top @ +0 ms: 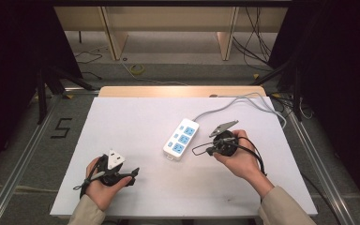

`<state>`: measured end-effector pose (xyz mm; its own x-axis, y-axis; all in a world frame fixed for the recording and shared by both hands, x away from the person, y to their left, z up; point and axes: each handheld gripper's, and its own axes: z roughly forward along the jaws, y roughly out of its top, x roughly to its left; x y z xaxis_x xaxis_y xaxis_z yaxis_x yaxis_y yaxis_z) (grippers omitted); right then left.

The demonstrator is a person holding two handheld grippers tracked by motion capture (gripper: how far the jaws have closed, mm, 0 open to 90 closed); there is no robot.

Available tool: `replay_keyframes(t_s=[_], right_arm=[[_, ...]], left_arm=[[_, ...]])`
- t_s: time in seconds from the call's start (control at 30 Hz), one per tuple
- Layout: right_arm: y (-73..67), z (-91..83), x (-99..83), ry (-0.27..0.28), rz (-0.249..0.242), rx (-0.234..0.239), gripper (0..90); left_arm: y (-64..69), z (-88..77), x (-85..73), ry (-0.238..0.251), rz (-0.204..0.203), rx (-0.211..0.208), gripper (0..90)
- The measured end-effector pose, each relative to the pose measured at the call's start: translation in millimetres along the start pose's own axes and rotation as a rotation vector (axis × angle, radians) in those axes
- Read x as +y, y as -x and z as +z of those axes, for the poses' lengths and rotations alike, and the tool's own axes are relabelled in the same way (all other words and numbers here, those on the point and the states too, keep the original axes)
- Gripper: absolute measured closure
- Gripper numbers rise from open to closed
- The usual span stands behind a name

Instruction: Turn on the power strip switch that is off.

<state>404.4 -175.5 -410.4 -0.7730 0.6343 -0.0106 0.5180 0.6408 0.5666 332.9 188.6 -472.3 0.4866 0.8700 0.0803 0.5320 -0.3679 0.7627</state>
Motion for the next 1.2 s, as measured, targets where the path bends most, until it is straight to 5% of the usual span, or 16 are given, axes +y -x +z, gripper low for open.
replay_keyframes(t_s=[1.2], right_arm=[[-3.5,21.6,36.6,-0.026,-0.027,0.023,90.0]], left_arm=[[-0.3,-0.3,0.5,0.008,0.003,-0.001,21.5]])
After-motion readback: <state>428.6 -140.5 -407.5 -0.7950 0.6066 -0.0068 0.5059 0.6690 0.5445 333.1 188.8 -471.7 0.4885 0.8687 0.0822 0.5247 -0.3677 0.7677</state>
